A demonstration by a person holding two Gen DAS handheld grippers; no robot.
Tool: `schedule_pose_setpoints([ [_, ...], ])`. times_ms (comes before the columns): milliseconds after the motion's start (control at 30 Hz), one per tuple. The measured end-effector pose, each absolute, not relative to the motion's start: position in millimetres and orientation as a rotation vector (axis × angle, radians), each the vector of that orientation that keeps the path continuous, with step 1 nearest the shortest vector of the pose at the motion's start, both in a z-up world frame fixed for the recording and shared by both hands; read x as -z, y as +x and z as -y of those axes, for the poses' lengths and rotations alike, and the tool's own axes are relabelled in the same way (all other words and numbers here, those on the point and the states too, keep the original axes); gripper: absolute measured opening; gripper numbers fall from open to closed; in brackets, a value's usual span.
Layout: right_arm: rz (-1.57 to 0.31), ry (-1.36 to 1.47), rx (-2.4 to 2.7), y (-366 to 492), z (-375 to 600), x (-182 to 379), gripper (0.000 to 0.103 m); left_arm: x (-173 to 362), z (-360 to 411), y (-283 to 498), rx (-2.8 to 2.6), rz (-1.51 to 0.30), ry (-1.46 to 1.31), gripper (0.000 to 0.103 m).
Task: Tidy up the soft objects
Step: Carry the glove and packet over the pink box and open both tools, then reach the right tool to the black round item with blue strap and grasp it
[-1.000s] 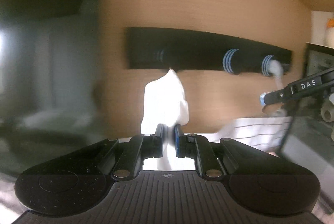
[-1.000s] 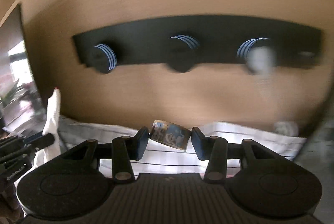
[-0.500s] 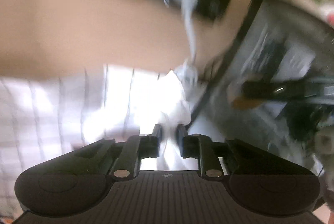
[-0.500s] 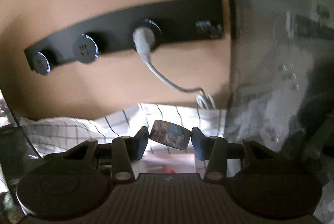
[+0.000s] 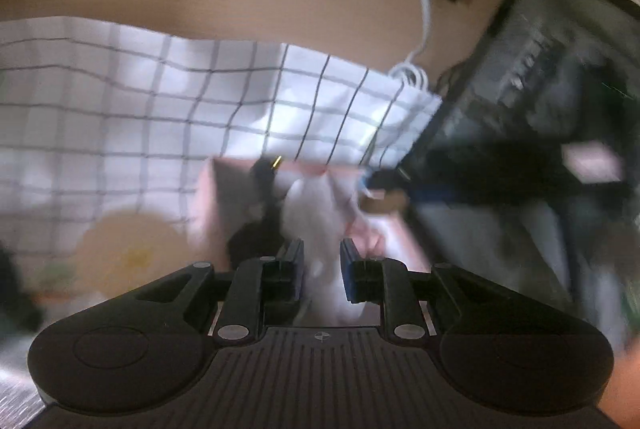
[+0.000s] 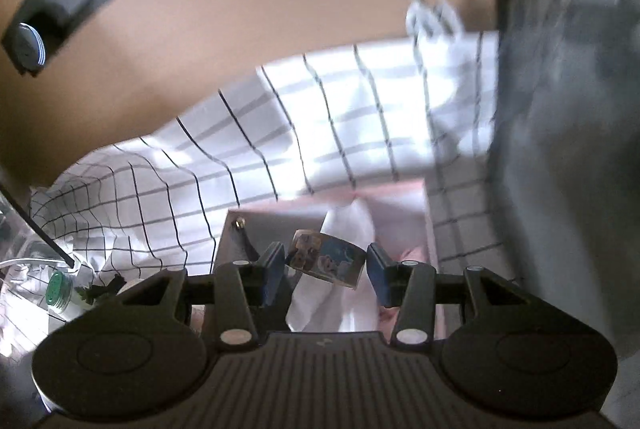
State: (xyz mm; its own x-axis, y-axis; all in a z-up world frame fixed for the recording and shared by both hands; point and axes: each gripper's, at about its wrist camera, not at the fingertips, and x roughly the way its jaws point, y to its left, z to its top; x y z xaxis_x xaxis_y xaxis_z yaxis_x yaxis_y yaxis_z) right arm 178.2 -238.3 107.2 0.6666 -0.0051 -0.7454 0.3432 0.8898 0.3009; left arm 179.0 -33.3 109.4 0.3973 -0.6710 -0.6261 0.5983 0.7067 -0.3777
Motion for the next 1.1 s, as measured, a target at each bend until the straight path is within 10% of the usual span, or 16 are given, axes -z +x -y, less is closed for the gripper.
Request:
schedule_pose_setpoints([
  [133,-0.848,0.537,0.193,182,250,-81,0.063,-100,-15,148,0.675,-0.823,0.039,0.022],
  [500,-0.739,0.203,0.100,139,166,-104,0.064,-69,-176,139,0.228,-0.904,-0.187,0.022],
  [700,-0.693,0.073,-0.125,145,69,-128,0.086,-66,-215,139,0.180,-0.910,-0.277,0.022],
  [1100,-0.848,-0.119,-0.306,269,-77,-70,0.088,-60,-254,125,0.310,-0.931,-0.296,0.022],
])
